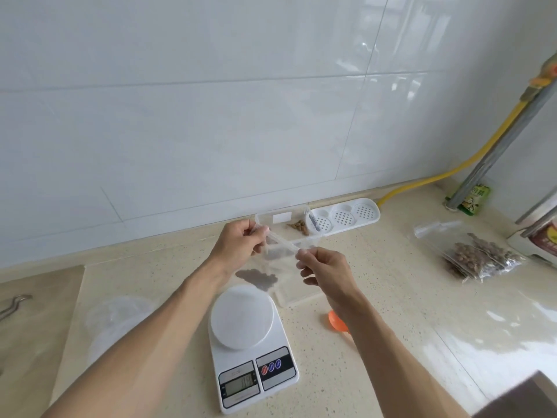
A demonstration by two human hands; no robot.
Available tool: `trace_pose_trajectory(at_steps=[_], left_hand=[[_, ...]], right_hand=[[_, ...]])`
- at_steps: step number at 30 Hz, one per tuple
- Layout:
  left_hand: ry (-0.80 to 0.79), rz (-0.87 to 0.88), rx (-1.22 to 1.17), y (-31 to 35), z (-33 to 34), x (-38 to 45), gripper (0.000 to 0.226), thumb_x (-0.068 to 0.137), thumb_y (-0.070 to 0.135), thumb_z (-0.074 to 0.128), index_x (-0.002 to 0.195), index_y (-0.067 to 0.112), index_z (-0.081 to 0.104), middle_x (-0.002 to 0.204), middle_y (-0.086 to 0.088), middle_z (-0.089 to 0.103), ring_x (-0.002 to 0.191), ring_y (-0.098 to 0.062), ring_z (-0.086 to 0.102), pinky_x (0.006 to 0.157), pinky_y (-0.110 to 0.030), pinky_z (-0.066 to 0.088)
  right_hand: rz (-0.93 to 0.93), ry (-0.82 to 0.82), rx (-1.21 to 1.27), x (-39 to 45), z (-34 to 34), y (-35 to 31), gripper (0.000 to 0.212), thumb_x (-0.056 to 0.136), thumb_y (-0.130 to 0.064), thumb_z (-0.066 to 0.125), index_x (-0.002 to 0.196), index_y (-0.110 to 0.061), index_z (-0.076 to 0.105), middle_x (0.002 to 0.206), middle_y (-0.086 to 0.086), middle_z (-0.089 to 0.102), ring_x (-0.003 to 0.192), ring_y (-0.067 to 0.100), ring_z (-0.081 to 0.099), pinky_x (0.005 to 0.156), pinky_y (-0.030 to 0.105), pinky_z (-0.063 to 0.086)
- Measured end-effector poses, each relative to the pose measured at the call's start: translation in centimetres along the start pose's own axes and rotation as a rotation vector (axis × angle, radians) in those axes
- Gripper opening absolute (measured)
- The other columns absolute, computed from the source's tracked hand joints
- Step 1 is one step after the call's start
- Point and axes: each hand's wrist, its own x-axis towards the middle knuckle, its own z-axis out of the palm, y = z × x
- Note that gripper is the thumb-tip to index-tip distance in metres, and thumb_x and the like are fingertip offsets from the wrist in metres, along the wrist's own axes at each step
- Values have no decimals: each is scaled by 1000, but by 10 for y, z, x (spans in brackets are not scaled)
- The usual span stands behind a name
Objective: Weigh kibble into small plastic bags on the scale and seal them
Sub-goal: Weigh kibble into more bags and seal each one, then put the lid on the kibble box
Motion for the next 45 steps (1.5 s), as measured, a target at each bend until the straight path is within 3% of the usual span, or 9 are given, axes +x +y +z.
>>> trace_pose_trajectory(at_steps=[8,14,21,25,28,33,36,40,45], left_hand=[[-36,87,-53,30,-9,-26,16,94,11,60,80,5,66,74,-6,67,62,-8,66,65,-21,51],[-6,168,-50,44,-1,-42,22,93,8,60,72,11,61,67,-3,63,57,-6,60,56,-17,48],[-65,177,-65,50,-1,-54,14,90,11,67,80,1,70,85,-20,72,69,-19,65,68,-26,56],[-87,224,-9,54,3,-60,20,89,8,67,75,-5,65,76,-24,67,66,-21,59,68,-31,54],[-52,242,25,59,10,-63,20,90,10,67,73,-1,65,71,-16,66,63,-18,58,62,-26,53],[-52,254,44,60,15,-62,20,88,11,69,76,-4,67,73,-23,67,61,-19,58,62,-31,53],[-88,245,34,60,21,-57,22,89,9,67,75,-8,63,66,-14,63,58,-16,55,59,-28,50],[-132,244,46,64,46,-49,25,91,10,64,74,-7,59,64,-6,59,54,-12,53,57,-25,50],[-122,208,-81,73,90,-26,22,97,12,55,75,10,57,71,-10,59,64,-17,59,63,-27,53]], right_hand=[[-176,93,-131,-14,-7,-39,23,94,-21,64,76,-8,70,65,0,65,64,10,56,66,28,49],[-261,5,-165,-32,-8,-59,25,92,-21,67,77,-2,69,69,5,65,64,13,55,64,28,48],[-316,102,-323,-43,-16,-67,26,90,-22,70,65,-15,69,61,0,62,54,9,48,53,22,40],[-393,33,-404,-51,-13,-81,15,86,-18,74,71,-21,72,63,-14,65,56,-5,56,57,9,42],[-421,42,-564,-48,-7,-88,20,89,-15,69,69,-17,68,54,-14,55,46,-4,48,49,11,36],[-461,48,-655,-47,-13,-86,30,90,-14,65,62,-22,59,54,-15,51,48,-6,48,48,11,34],[-469,42,-607,-46,-19,-84,25,87,-22,70,64,-29,63,58,-13,57,53,-2,49,53,14,36],[-447,84,-626,-42,-38,-81,20,86,-24,70,67,-18,68,64,1,63,55,5,48,55,26,41],[-367,125,-419,-33,-89,-81,14,86,-29,72,96,-19,69,68,-4,62,59,-1,51,57,17,42]])
